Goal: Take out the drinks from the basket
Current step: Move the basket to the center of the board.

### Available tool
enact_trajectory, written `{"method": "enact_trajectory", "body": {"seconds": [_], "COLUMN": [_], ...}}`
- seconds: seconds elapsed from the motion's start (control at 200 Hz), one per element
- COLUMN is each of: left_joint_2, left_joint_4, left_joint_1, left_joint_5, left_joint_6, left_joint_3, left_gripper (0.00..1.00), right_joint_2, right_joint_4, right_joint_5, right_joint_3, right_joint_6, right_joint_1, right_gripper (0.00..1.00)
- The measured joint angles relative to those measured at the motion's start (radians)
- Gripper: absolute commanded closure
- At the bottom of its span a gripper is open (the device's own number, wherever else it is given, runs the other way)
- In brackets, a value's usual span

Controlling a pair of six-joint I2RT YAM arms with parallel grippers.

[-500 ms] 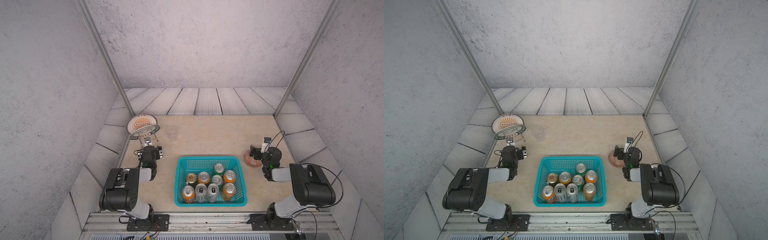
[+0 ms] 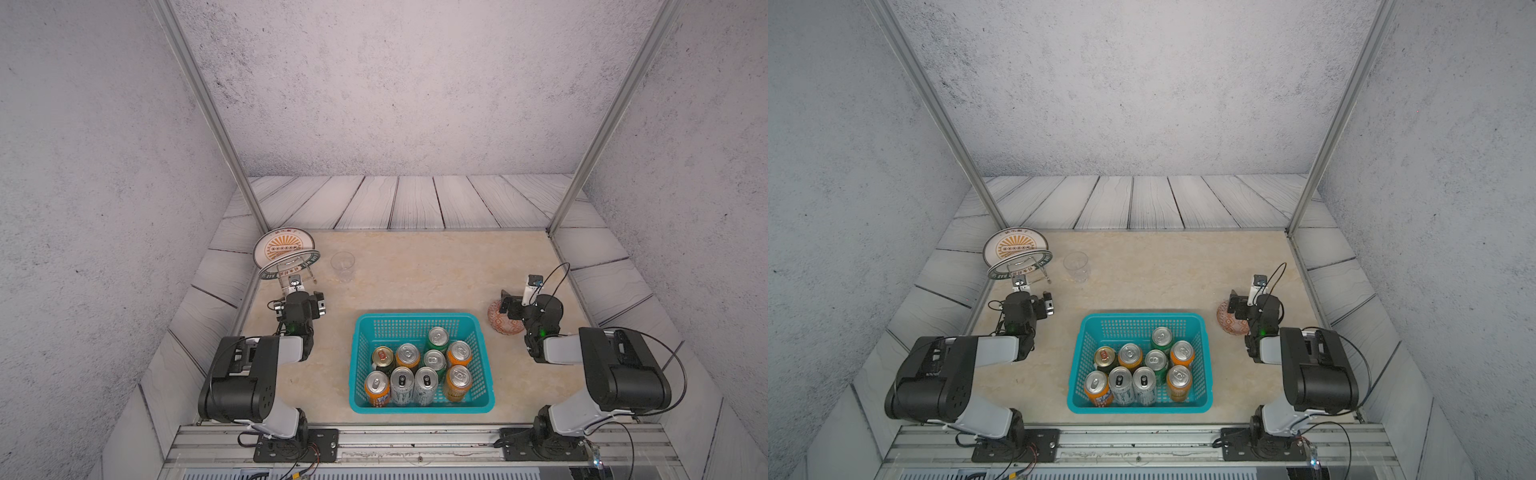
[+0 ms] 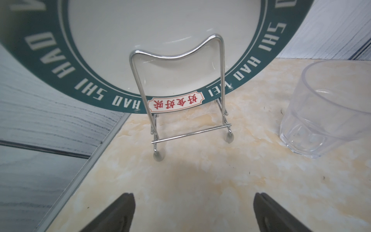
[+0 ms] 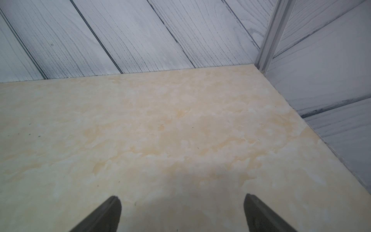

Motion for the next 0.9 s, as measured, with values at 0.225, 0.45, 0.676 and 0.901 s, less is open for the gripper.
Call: {"method": "enact_trajectory", "body": {"seconds": [0.225, 0.45, 0.676, 0.901], "left_joint_2": [-0.355, -0.649, -0.71, -0.697], "left_joint_4": [-0.246, -0.625, -1.002, -1.283], "left_joint_1": [0.0, 0.0, 0.0, -0.003], "left_joint_5": [-0.032, -0.018, 0.206, 0.552], "left_joint_6": [-0.047, -0.224, -0.36, -0.415], "left_joint_3": [-0.008, 0.186, 0.345, 0.407], "left_gripper": [0.01, 0.01, 0.01, 0.07], "right_joint_2": [-0.212, -0.665, -0.863, -0.851], "right_joint_4": [-0.072, -0.462, -0.926, -1.266], "right_joint_5": [0.087, 0.112, 0.018, -0.243], "right_joint_3": [-0.102, -0.022, 0.179, 0.33], "right_joint_6": [0.037, 0.109, 0.24, 0.374], "right_joint_1": [0.0, 0.0, -0.001, -0.002], "right_gripper": [0.01, 0.01, 0.01, 0.01]}}
